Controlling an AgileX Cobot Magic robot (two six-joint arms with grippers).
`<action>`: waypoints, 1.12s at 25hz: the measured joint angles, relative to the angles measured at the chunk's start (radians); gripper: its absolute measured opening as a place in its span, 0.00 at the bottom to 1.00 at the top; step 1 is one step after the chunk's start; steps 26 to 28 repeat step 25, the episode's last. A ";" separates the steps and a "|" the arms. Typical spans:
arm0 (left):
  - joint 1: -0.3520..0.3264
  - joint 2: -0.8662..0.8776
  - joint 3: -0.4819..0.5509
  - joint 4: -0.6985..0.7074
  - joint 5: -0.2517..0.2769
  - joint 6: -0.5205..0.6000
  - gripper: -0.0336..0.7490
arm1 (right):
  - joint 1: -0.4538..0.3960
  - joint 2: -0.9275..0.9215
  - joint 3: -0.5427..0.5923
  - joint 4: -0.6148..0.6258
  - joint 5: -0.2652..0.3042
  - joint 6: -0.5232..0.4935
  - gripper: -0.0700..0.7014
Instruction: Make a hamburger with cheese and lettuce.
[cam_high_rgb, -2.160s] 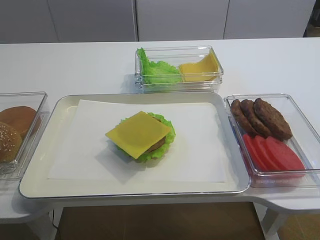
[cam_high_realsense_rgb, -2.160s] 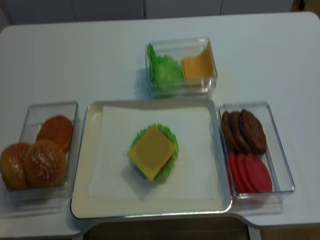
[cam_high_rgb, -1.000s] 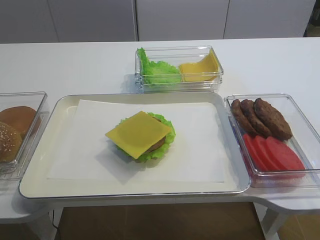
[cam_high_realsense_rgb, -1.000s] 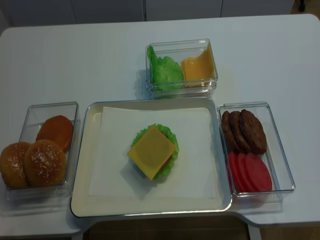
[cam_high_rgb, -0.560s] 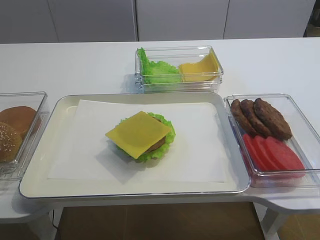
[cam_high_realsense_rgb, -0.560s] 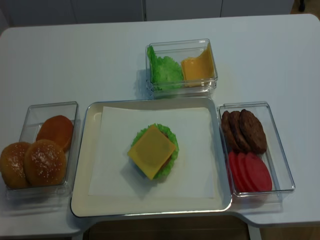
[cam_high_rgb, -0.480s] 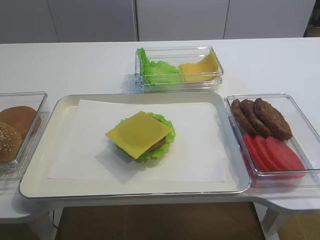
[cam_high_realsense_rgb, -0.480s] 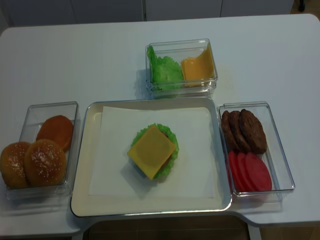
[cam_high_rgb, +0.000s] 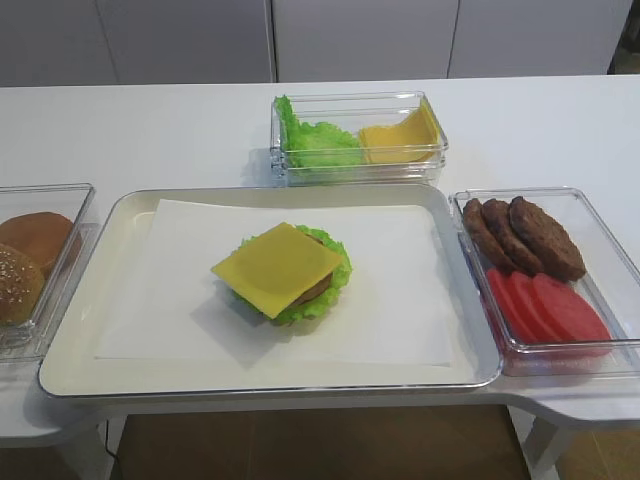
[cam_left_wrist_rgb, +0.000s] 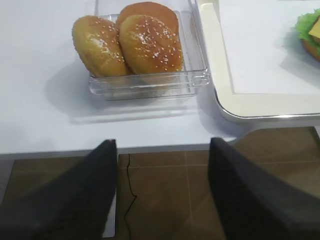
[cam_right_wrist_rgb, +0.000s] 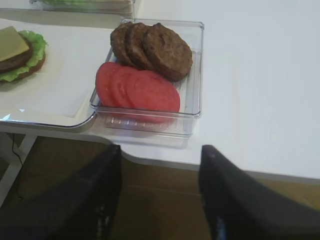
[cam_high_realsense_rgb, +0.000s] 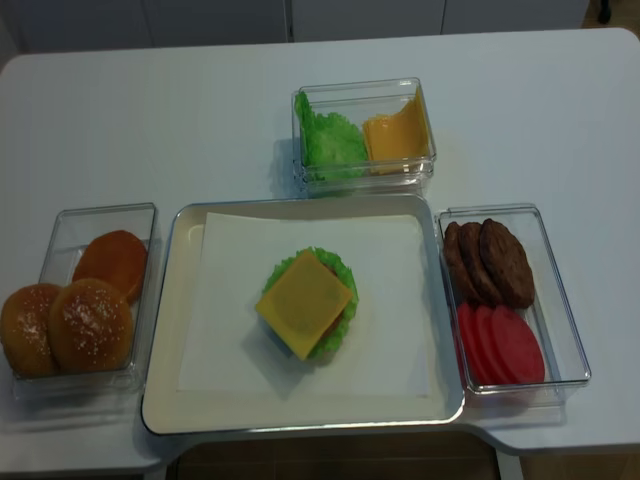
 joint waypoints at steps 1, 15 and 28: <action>0.000 0.000 0.000 0.000 0.000 0.000 0.59 | 0.006 0.000 0.000 -0.002 0.000 0.000 0.58; 0.000 0.000 0.000 0.000 0.000 0.000 0.59 | 0.027 0.000 0.000 -0.007 0.000 0.000 0.47; 0.000 0.000 0.000 0.000 0.000 0.000 0.59 | 0.027 0.000 0.000 -0.007 0.000 -0.004 0.47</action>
